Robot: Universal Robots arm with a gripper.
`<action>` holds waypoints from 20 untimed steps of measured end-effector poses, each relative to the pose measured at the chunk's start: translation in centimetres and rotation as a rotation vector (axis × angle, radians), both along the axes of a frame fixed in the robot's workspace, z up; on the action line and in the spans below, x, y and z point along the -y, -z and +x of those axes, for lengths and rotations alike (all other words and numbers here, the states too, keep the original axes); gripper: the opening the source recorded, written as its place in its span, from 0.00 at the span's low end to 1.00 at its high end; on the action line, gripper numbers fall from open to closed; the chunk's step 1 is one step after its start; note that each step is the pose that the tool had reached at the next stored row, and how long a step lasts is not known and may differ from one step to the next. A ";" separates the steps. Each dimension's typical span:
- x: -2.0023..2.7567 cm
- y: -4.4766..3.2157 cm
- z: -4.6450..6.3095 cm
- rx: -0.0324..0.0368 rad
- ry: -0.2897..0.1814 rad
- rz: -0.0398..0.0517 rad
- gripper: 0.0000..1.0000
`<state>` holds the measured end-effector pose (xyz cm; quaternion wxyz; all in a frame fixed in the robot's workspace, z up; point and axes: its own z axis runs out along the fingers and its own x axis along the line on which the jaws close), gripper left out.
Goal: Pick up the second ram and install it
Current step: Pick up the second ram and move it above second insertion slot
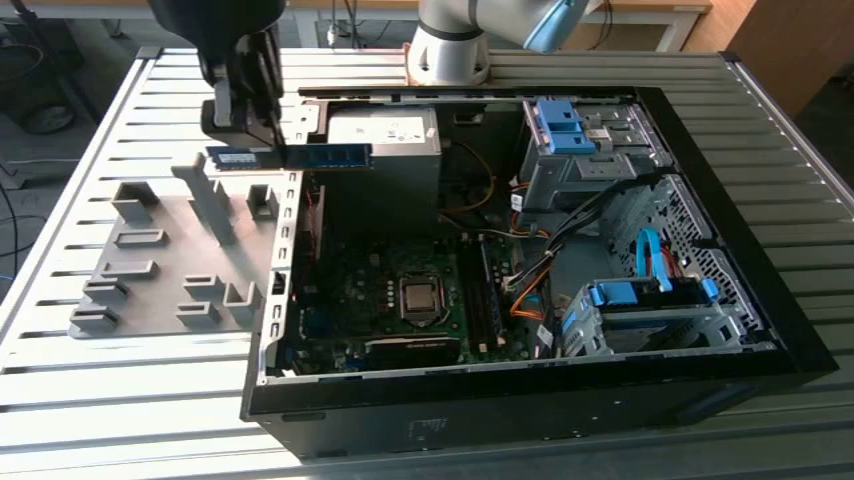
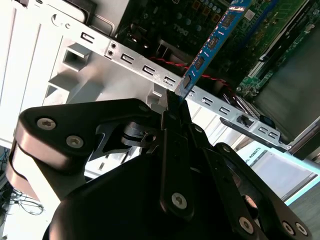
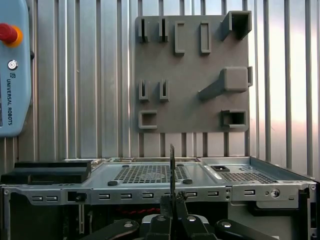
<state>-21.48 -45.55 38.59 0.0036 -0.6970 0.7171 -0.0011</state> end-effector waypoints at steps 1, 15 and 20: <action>0.00 0.00 0.0 0.0001 0.000 0.0001 0.14; 0.00 0.00 0.7 0.0000 0.000 0.0000 0.14; 0.00 0.01 0.9 0.0001 0.000 0.0001 0.14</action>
